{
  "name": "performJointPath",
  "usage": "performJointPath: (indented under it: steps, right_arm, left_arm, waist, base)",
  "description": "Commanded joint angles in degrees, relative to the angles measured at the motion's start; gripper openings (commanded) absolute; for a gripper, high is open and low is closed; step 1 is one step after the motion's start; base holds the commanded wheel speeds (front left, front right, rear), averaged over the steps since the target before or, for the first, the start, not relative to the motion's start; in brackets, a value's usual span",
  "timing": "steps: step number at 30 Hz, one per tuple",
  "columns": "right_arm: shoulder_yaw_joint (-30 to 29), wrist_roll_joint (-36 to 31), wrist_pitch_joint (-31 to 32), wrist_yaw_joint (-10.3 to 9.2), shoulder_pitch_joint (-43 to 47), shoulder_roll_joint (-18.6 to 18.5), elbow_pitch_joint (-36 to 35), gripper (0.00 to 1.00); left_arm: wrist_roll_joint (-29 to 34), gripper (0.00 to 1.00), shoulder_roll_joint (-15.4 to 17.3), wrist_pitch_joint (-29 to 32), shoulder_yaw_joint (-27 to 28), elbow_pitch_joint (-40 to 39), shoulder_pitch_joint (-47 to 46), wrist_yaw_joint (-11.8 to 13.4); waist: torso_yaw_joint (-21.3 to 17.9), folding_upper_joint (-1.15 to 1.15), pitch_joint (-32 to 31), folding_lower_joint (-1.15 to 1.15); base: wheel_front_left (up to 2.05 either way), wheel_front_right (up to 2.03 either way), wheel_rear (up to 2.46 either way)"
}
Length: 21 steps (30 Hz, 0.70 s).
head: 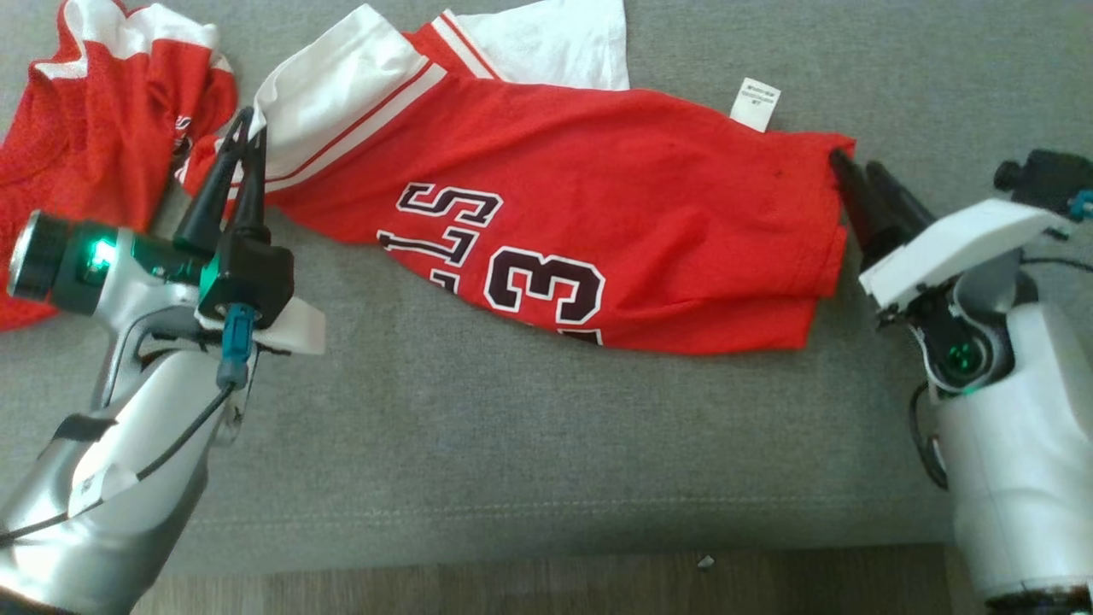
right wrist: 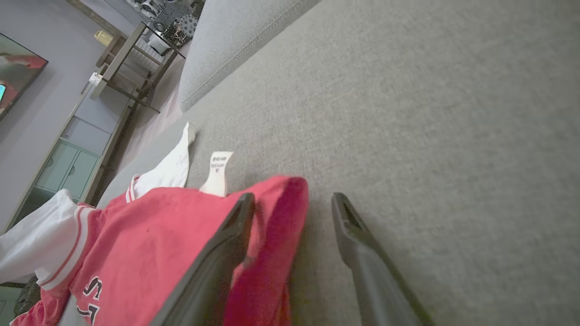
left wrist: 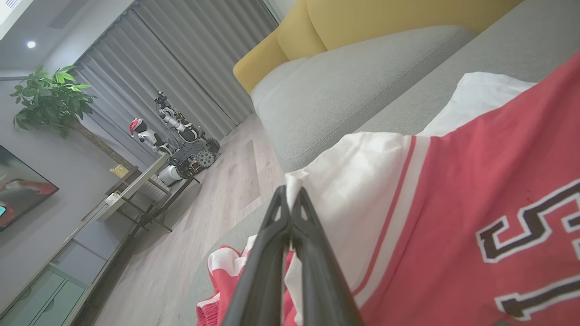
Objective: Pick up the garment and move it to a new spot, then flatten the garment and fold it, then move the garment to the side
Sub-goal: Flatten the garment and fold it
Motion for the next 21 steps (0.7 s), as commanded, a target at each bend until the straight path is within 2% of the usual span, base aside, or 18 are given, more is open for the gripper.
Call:
performJointPath:
  steps: [1, 2, 4, 5, 6, 7, 12, 16, 21]
  right_arm:
    - [0.51, -0.35, 0.13, 0.37, -1.96, 0.35, -1.60, 0.74]
    - [0.59, -0.38, 0.41, 0.37, -2.27, 0.32, -1.38, 0.60]
    - [0.45, 0.00, 0.78, 0.37, -2.78, 0.33, -1.03, 0.44]
    - [0.32, 0.17, 0.83, 0.37, -3.01, 0.31, -0.83, 0.30]
    - [0.17, 0.55, 0.92, 0.37, -3.21, 0.34, -0.62, 0.08]
    - [0.01, 1.01, 1.14, 0.37, -3.36, 0.40, -0.36, 0.00]
    - [0.77, 1.56, 0.93, 0.37, -3.85, -0.40, -0.64, 0.00]
    - [0.79, 1.69, -2.34, 0.37, -4.58, -1.57, -2.39, 0.00]
    - [0.42, 2.48, -6.93, 0.37, -7.33, -3.59, -5.86, 0.00]
  left_arm:
    - [-0.22, 0.00, 2.34, -0.29, 2.26, -1.10, -2.79, 0.04]
    - [-0.15, 0.00, 2.37, -0.29, 2.19, -0.99, -2.89, 0.10]
    - [-0.14, 0.00, 2.42, -0.29, 2.08, -0.85, -3.09, 0.14]
    - [-0.16, 0.00, 2.44, -0.29, 2.03, -0.79, -3.18, 0.15]
    - [-0.20, 0.00, 2.48, -0.29, 2.01, -0.68, -3.27, 0.16]
    - [-0.24, 0.00, 2.50, -0.29, 1.98, -0.58, -3.36, 0.16]
    - [-0.45, 0.00, 2.45, -0.29, 1.90, -0.14, -3.64, 0.40]
    - [-0.68, 0.00, 2.71, -0.29, 2.17, -0.57, -4.25, 0.43]
    - [-3.65, 0.00, 2.89, -0.29, 4.72, -4.01, -7.61, -1.71]
  waist:
    - [0.29, 0.00, 0.21, 0.00]
    - [0.44, 0.00, 0.28, 0.00]
    - [0.68, 0.00, 0.43, 0.00]
    - [0.77, 0.00, 0.50, 0.00]
    - [0.86, 0.00, 0.58, 0.00]
    - [0.94, 0.00, 0.66, 0.00]
    - [1.01, 0.00, 0.84, 0.00]
    - [0.63, 0.00, 0.36, 0.00]
    - [0.13, 0.00, -0.19, 0.00]
  base:
    - [0.00, 0.00, 0.00]
    - [0.00, 0.00, 0.00]
    - [0.00, 0.00, 0.00]
    - [0.00, 0.00, 0.00]
    - [0.00, 0.00, 0.00]
    - [0.00, 0.00, 0.00]
    - [0.00, 0.00, 0.00]
    - [0.00, 0.00, 0.00]
    - [0.00, 0.00, 0.00]
